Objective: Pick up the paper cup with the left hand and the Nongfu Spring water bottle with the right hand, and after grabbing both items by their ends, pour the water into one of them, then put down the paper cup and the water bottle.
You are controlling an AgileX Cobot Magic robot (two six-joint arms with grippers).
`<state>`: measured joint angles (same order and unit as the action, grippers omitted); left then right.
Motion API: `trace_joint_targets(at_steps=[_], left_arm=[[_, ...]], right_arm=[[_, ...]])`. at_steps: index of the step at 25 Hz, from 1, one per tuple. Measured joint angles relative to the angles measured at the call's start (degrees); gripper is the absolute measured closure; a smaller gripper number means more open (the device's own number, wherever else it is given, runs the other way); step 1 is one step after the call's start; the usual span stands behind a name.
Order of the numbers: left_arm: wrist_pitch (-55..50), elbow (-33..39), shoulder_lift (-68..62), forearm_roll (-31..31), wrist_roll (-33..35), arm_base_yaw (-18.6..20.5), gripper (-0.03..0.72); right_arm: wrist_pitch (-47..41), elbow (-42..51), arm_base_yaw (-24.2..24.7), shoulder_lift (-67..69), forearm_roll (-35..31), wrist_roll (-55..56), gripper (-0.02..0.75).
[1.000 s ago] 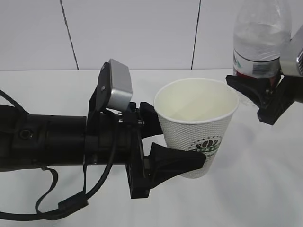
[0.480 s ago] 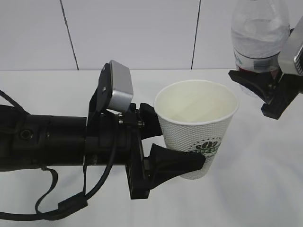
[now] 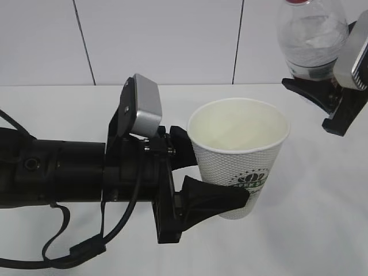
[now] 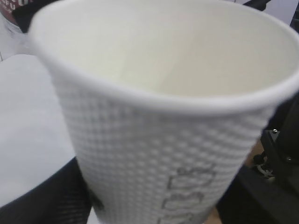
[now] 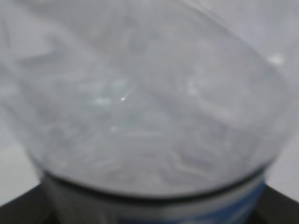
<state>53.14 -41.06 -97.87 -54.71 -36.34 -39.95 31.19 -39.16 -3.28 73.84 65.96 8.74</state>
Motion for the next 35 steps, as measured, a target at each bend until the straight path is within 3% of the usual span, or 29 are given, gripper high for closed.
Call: trace_joint_targets(at_steps=[2,35], left_arm=[[0.00,0.00,0.00,-0.69,0.00,0.00,0.145],[0.00,0.00,0.00,-1.08,0.00,0.00,0.159]], right_arm=[[-0.37,0.00,0.00,0.00,0.12,-1.28,0.220],[-1.76,0.00,0.00,-0.02,0.38,-12.01,0.248]])
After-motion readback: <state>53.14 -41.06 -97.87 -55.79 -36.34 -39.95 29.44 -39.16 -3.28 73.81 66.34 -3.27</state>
